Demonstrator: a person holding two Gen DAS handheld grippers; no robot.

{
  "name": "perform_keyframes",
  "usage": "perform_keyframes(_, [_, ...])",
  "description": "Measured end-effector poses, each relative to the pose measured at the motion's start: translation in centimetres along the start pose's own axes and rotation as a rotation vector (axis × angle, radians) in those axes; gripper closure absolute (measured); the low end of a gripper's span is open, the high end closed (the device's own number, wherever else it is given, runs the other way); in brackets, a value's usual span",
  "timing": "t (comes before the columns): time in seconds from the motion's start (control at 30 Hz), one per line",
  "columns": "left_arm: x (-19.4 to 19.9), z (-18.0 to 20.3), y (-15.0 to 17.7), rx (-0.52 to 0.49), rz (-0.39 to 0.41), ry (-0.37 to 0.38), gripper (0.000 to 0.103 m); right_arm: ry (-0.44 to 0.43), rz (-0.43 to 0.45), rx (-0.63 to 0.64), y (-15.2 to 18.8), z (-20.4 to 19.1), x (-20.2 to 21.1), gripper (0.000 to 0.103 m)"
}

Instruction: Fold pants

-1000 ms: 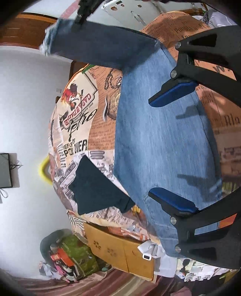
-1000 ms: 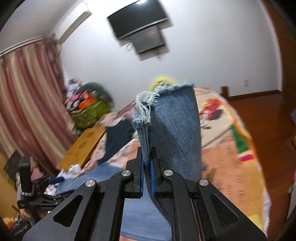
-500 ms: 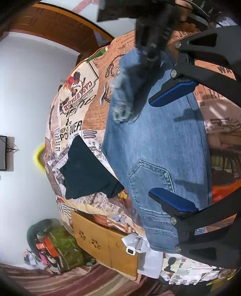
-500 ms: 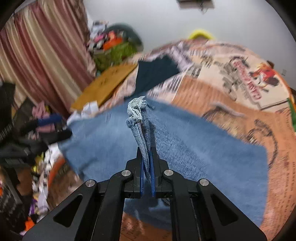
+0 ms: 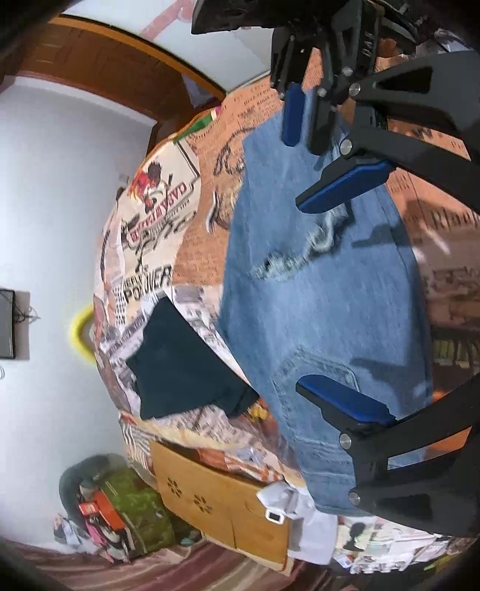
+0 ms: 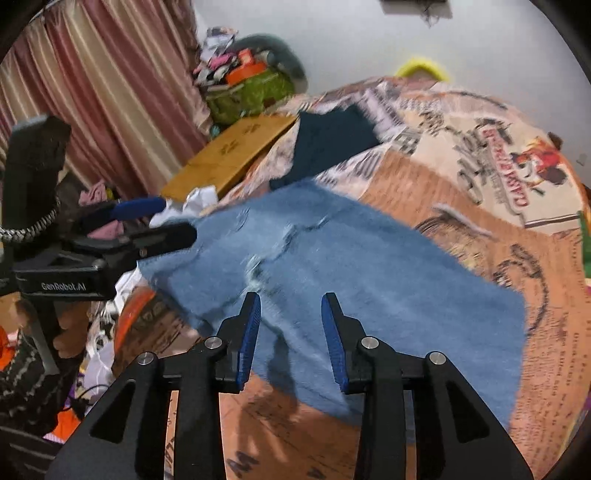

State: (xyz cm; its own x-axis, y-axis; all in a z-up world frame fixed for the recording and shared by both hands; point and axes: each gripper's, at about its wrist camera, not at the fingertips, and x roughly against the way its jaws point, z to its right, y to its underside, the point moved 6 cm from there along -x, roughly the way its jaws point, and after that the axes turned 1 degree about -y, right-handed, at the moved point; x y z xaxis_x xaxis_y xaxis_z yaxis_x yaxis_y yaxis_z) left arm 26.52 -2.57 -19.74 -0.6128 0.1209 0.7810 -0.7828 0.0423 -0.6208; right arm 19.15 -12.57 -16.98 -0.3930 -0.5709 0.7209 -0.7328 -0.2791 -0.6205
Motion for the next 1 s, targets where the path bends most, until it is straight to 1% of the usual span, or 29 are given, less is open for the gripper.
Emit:
perform_keyframes(0.07, [-0.2,0.6,-0.9,-0.001,-0.001,0.022,0.013,0.021,0.036,-0.016,-0.6,1.1,1.3,0.071])
perform_keyframes(0.13, [-0.6,1.1,-1.8,0.000,-0.004,0.033,0.012,0.057,0.071,-0.030,-1.1,2.4,2.5,0.068])
perform_keyframes(0.2, [-1.3,1.8,-2.8,-0.006,-0.010,0.040,0.012,0.109,0.106,-0.043,-1.5,4.1,3.8,0.065])
perform_keyframes(0.33, [-3.7,3.0,-4.1,-0.007,-0.049,0.060,0.012,0.161,0.133,-0.095,-1.7,7.0,5.0,0.063])
perform_keyframes(0.43, [-6.0,3.9,-4.4,0.002,-0.099,0.084,0.012,0.180,0.126,-0.143,-1.4,9.1,4.9,0.056])
perform_keyframes(0.5, [-8.0,4.5,-4.4,-0.002,-0.144,0.088,0.012,0.191,0.104,-0.166,-0.9,10.3,4.0,0.052])
perform_keyframes(0.63, [-11.5,4.9,-3.4,-0.034,-0.222,0.043,0.012,0.175,0.028,-0.210,0.6,12.2,1.8,0.051])
perform_keyframes(0.77, [-14.5,4.4,-1.3,-0.077,-0.317,-0.012,0.011,0.171,-0.088,-0.251,2.9,13.7,-1.6,0.051])
perform_keyframes(0.8, [-15.1,4.3,-0.6,-0.086,-0.337,-0.014,0.011,0.163,-0.119,-0.261,3.5,14.0,-2.3,0.051])
perform_keyframes(0.83, [-15.4,4.1,-0.1,-0.092,-0.345,-0.010,0.009,0.158,-0.135,-0.262,4.0,14.2,-2.7,0.050])
perform_keyframes(0.87, [-15.4,4.0,0.1,-0.098,-0.335,-0.009,0.005,0.156,-0.138,-0.251,4.5,14.1,-2.9,0.049])
perform_keyframes(0.9, [-15.2,3.9,0.2,-0.111,-0.329,-0.015,0.004,0.161,-0.127,-0.237,4.7,14.0,-2.7,0.046])
perform_keyframes(1.0, [-14.5,4.1,0.7,-0.154,-0.314,-0.027,0.003,0.168,-0.134,-0.225,5.2,13.8,-1.9,0.041])
